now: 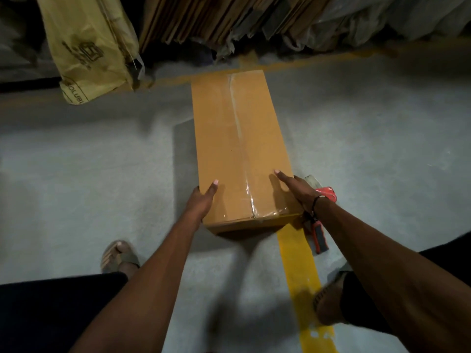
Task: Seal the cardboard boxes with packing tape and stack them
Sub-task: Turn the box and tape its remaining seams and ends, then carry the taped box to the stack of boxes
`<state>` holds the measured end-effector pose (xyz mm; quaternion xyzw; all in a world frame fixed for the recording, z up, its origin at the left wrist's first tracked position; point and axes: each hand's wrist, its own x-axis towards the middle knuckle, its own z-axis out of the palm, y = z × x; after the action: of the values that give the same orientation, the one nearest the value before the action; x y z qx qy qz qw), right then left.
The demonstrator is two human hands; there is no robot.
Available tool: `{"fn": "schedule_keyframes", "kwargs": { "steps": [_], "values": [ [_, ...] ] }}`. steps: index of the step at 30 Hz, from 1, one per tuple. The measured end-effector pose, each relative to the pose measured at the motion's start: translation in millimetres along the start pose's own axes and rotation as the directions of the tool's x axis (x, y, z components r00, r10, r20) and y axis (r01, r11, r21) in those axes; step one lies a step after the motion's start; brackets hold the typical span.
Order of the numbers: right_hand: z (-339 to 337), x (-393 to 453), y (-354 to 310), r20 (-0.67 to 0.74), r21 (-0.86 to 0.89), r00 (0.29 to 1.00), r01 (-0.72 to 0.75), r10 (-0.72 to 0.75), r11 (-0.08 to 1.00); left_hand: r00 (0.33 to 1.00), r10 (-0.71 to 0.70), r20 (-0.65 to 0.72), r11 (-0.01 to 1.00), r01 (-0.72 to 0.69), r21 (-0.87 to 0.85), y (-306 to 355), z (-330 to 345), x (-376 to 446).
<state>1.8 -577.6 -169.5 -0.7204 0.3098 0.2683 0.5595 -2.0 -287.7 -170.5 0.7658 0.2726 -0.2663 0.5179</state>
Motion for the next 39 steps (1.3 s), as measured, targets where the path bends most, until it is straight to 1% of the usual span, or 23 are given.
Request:
{"fn": "schedule_keyframes", "kwargs": {
  "steps": [3,5,7,9,13,17,23,27,31,32,35,39],
  "values": [
    [-4,25,7,-0.003,0.093,1.0,0.019,-0.019,0.995,0.999,0.037,-0.006,0.996,-0.038,-0.079,7,-1,17],
    [-3,32,5,0.028,0.095,1.0,0.009,-0.011,0.995,0.998,0.062,-0.025,0.994,-0.064,-0.091,11,0,27],
    [-3,40,2,0.047,0.141,0.997,0.05,-0.057,0.989,0.996,0.083,-0.04,0.992,-0.086,-0.097,14,0,36],
    [-4,46,-8,0.023,0.154,0.992,0.12,-0.125,0.981,0.992,0.112,-0.054,0.988,-0.117,-0.103,19,1,45],
    [-1,60,-20,0.024,0.136,0.977,0.209,-0.214,0.968,0.986,0.15,-0.068,0.984,-0.156,-0.088,30,-1,62],
    [-1,64,-18,-0.004,0.088,0.966,0.256,-0.257,0.963,0.981,0.187,-0.053,0.976,-0.191,-0.105,36,-3,62],
    [-5,50,-10,0.037,0.13,0.967,0.247,-0.254,0.96,0.973,0.22,-0.066,0.963,-0.228,-0.146,34,-7,44],
    [-8,19,-19,0.051,0.168,0.969,0.231,-0.243,0.958,0.966,0.246,-0.077,0.958,-0.254,-0.133,35,-23,24],
    [-11,-20,-32,0.057,0.169,0.968,0.232,-0.245,0.958,0.96,0.276,-0.045,0.954,-0.279,-0.113,59,-43,-13],
    [-12,-33,-39,0.051,0.164,0.962,0.258,-0.269,0.952,0.954,0.294,-0.048,0.947,-0.298,-0.12,66,-48,-22],
    [-14,-80,-62,0.045,0.134,0.914,0.394,-0.403,0.909,0.933,0.356,-0.052,0.925,-0.36,-0.123,90,-61,-58],
    [-33,-145,-91,0.018,0.13,0.856,0.511,-0.517,0.85,0.897,0.437,-0.066,0.886,-0.442,-0.139,122,-76,-117]
  ]
}}
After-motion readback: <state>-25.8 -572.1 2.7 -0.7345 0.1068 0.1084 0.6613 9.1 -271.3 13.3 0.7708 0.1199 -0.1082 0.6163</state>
